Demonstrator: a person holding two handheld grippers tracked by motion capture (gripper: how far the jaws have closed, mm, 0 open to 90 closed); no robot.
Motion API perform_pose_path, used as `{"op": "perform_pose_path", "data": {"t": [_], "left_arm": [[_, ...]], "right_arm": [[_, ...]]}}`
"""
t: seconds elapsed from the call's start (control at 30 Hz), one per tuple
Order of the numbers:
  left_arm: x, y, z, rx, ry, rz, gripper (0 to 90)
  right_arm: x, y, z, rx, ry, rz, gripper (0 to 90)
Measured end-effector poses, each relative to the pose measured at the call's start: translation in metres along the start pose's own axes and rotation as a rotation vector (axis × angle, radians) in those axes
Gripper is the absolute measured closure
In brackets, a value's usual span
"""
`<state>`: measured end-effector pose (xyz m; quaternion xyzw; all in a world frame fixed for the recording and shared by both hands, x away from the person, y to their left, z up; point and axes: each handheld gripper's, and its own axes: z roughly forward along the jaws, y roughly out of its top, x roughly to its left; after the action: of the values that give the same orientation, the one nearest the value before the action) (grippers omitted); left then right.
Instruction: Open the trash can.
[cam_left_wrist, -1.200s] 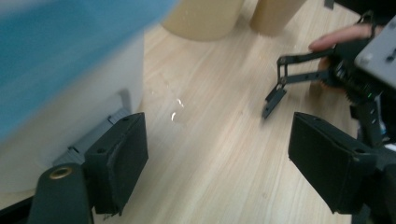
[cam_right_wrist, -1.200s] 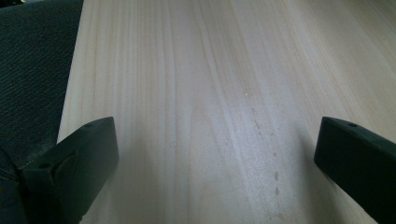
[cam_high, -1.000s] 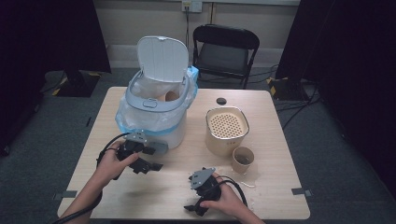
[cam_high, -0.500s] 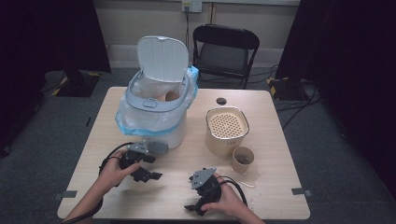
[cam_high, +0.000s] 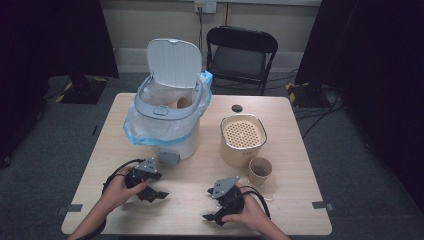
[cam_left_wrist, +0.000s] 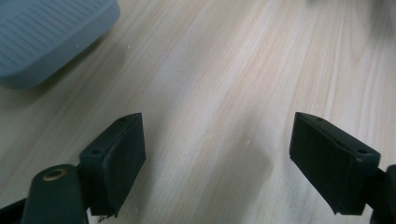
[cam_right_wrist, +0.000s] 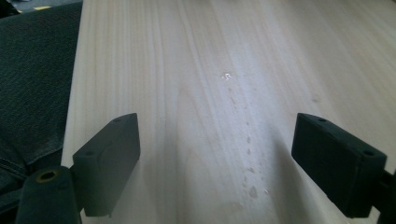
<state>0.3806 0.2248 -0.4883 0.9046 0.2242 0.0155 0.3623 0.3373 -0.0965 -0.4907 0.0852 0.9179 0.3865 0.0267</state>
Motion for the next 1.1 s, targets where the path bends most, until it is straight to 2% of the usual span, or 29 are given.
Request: {"op": "perform_pose_path", "data": {"t": [0.1,0.27,0.37,0.4,0.47,0.67,1.1], "left_arm": [[0.0,-0.003,0.0,-0.008,-0.003,0.033,16.8],[-0.004,-0.009,0.001,-0.01,0.018,0.146,14.4],[-0.006,-0.012,0.004,-0.026,-0.001,0.17,6.8],[-0.007,-0.012,0.004,-0.018,-0.002,0.176,4.6],[-0.008,-0.013,0.005,-0.018,-0.004,0.175,0.0],[-0.006,-0.017,0.006,-0.062,-0.013,0.182,0.0],[-0.005,-0.017,0.005,-0.059,-0.019,0.183,0.0]], "right_arm": [[-0.001,0.0,-0.005,0.0,-0.009,-0.003,15.2],[-0.004,-0.001,-0.015,-0.015,-0.016,0.014,15.7],[-0.003,-0.004,-0.018,-0.018,-0.02,0.023,16.0],[-0.003,-0.006,-0.019,-0.016,-0.019,0.03,16.3],[-0.004,-0.008,-0.022,-0.01,-0.025,0.034,16.3],[-0.006,-0.012,-0.034,-0.029,-0.041,0.057,16.2],[-0.008,-0.026,-0.053,-0.032,-0.076,0.081,16.9]]}}
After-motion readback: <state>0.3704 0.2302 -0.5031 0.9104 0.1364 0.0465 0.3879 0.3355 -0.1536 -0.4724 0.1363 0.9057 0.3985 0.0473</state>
